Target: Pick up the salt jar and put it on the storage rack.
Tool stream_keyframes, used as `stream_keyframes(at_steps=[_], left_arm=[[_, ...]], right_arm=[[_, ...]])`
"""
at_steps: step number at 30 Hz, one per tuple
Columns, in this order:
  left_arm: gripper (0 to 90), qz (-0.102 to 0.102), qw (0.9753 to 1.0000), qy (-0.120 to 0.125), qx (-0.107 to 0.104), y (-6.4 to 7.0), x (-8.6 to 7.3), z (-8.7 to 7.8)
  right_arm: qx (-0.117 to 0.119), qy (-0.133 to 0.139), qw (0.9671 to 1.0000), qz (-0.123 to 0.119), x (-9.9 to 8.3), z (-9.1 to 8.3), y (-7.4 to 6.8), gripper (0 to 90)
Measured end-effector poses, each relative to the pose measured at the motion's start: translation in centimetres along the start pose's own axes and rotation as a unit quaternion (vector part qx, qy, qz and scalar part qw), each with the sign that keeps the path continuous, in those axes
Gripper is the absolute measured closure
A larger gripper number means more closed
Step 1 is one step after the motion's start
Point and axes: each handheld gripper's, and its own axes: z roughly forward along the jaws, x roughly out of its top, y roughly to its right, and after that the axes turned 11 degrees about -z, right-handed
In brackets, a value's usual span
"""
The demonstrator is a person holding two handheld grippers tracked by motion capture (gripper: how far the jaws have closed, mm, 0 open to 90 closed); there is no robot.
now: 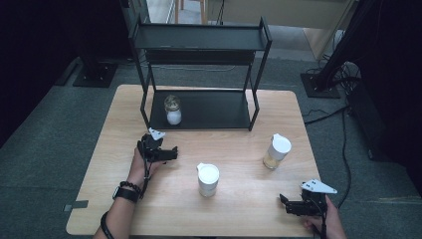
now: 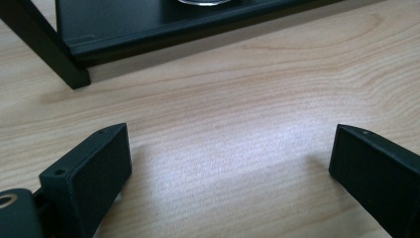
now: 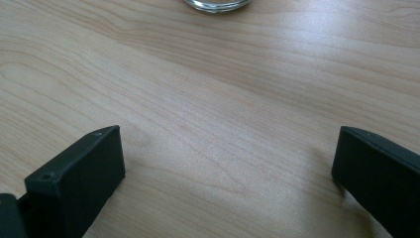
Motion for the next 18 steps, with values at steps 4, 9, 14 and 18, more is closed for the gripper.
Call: stream_keyframes(at_steps=[4, 9, 14, 18], left_arm=[[2.9, 0.000, 1.0000, 0.000, 0.000, -0.1, -0.4, -0.4], [2.9, 0.003, 1.0000, -0.001, -0.003, -0.4, -0.9, -1.0], [2.9, 0.002, 1.0000, 0.000, -0.003, -0.5, -1.2, -1.3], [2.9, 0.003, 1.0000, 0.000, -0.003, -0.7, -1.5, -1.6]], right_arm=[[0.000, 0.000, 1.0000, 0.000, 0.0, 0.0, 0.0, 0.0], [0.000, 0.000, 1.0000, 0.000, 0.0, 0.0, 0.0, 0.0], [-0.002, 0.000, 1.0000, -0.001, 0.0, 0.0, 0.0, 0.0], [-0.002, 0.001, 1.0000, -0.002, 0.0, 0.0, 0.0, 0.0]])
